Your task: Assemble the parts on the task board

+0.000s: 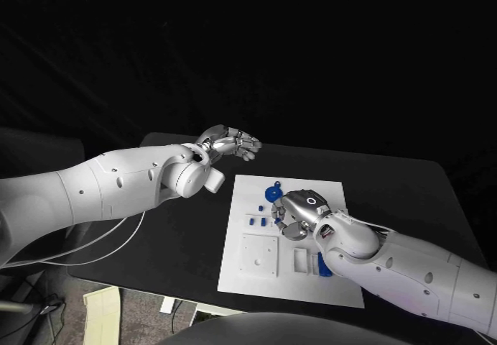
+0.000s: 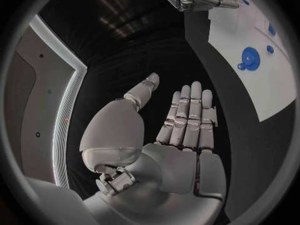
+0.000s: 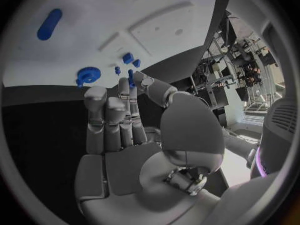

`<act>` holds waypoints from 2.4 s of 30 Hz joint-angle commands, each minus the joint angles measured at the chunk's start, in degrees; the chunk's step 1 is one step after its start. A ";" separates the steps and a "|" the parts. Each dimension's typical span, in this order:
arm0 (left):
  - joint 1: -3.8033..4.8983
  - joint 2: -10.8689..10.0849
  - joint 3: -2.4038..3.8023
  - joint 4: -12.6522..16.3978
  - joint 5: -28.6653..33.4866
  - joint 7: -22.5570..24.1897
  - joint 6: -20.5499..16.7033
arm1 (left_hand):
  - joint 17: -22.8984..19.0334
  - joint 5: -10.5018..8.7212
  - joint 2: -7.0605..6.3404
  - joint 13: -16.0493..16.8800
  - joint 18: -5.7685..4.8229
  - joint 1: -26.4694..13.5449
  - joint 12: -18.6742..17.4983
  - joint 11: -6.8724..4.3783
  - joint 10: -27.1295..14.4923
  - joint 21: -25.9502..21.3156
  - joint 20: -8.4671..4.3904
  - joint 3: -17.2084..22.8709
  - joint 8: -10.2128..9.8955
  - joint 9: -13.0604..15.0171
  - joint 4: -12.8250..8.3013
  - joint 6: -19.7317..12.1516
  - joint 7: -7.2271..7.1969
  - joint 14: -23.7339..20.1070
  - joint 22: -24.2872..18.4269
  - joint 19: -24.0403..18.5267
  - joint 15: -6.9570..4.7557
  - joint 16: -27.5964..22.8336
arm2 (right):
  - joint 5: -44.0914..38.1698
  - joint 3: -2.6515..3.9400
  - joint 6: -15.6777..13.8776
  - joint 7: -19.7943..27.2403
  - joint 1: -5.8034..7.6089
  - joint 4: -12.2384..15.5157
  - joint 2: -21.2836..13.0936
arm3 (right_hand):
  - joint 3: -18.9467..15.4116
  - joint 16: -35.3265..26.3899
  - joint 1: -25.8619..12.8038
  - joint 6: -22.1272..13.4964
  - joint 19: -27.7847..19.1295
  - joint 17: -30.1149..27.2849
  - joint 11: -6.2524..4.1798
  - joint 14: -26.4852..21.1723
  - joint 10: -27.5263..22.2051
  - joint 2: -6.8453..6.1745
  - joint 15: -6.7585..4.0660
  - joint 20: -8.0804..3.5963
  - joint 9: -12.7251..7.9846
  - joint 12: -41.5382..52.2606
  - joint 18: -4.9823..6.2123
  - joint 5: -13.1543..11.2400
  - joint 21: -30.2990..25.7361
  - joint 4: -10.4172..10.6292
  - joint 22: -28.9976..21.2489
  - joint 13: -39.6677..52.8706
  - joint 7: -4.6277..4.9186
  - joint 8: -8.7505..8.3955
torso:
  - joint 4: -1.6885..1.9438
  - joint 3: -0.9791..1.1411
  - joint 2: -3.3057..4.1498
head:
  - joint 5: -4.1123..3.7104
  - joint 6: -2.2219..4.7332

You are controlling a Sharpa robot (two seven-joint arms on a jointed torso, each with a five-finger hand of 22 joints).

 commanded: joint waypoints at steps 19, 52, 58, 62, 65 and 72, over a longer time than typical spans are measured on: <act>0.29 1.42 0.05 -0.95 -0.03 0.78 -0.32 | 0.20 -0.07 -0.12 -0.09 0.92 0.38 -0.28 0.21 0.16 -0.44 0.13 -0.16 -0.03 -0.10 0.31 -0.46 0.03 0.42 0.10 0.09 -0.05 -0.41 | -2.01 -2.27 3.02 1.11 -1.72 -0.67 1.69 | 0.34 -0.19 0.33 0.25 0.03 0.02 -0.06 0.08 0.21 0.56 -0.40 -0.61 0.16 0.06 4.91 0.19 0.10 -0.04 0.63 0.24 -0.02 0.19 | -0.17 0.09 0.02 | 1.67 -0.81; 0.29 1.44 0.05 -0.74 -0.03 0.76 -0.25 | 0.35 -0.07 -0.08 -0.16 0.90 0.41 -0.32 0.20 0.20 -0.52 0.12 -0.14 0.02 -0.10 0.32 -0.47 0.03 0.43 0.14 0.11 -0.05 -0.55 | -2.50 -3.84 3.45 1.49 -3.17 -2.67 3.22 | 0.37 -0.23 0.30 0.20 0.04 0.02 -0.06 0.09 0.15 0.68 -0.39 -0.66 0.25 0.05 4.91 0.19 0.06 -0.18 0.60 0.44 -0.01 0.15 | -0.13 0.12 0.00 | 2.17 -1.71; 0.29 1.43 0.05 -0.75 -0.03 0.74 -0.25 | 0.36 -0.07 -0.08 -0.16 0.90 0.41 -0.32 0.20 0.21 -0.53 0.12 -0.14 0.02 -0.10 0.32 -0.47 0.03 0.43 0.14 0.11 -0.05 -0.56 | -2.50 -3.98 3.51 1.53 -3.44 -2.75 3.33 | 0.38 -0.23 0.30 0.19 0.04 0.01 -0.06 0.09 0.15 0.69 -0.39 -0.66 0.25 0.05 4.91 0.19 0.05 -0.19 0.59 0.45 -0.01 0.15 | -0.12 0.13 0.02 | 2.21 -1.77; 0.30 1.43 0.05 -0.77 -0.03 0.74 -0.23 | 0.38 -0.07 -0.08 -0.17 0.90 0.41 -0.33 0.20 0.21 -0.54 0.12 -0.14 0.02 -0.10 0.32 -0.47 0.03 0.43 0.14 0.11 -0.05 -0.58 | -2.51 -4.01 3.56 1.49 -3.46 -2.89 3.38 | 0.38 -0.24 0.30 0.19 0.04 0.01 -0.06 0.09 0.14 0.70 -0.39 -0.67 0.26 0.05 4.91 0.19 0.05 -0.21 0.59 0.48 -0.01 0.14 | -0.13 0.12 0.01 | 2.20 -1.82; 0.30 1.42 0.05 -0.75 -0.03 0.74 -0.23 | 0.39 -0.07 -0.08 -0.18 0.90 0.41 -0.33 0.20 0.21 -0.55 0.12 -0.15 0.03 -0.11 0.32 -0.48 0.03 0.43 0.15 0.11 -0.05 -0.59 | -2.51 -4.02 3.56 1.47 -3.46 -3.11 3.38 | 0.39 -0.24 0.29 0.18 0.05 0.01 -0.06 0.09 0.13 0.72 -0.39 -0.67 0.28 0.05 4.91 0.19 0.05 -0.22 0.59 0.50 0.00 0.14 | -0.14 0.12 -0.01 | 2.16 -1.86; 0.30 1.30 0.05 -0.74 -0.03 0.69 -0.24 | 0.43 -0.07 -0.09 -0.19 0.89 0.40 -0.34 0.20 0.22 -0.57 0.12 -0.15 0.04 -0.11 0.32 -0.48 0.03 0.44 0.16 0.12 -0.05 -0.62 | -2.49 -4.05 3.62 1.30 -3.46 -3.32 3.31 | 0.41 -0.25 0.27 0.16 0.05 0.01 -0.06 0.09 0.12 0.76 -0.39 -0.69 0.31 0.04 4.91 0.19 0.03 -0.28 0.58 0.58 0.00 0.12 | -0.14 0.12 -0.01 | 2.09 -1.90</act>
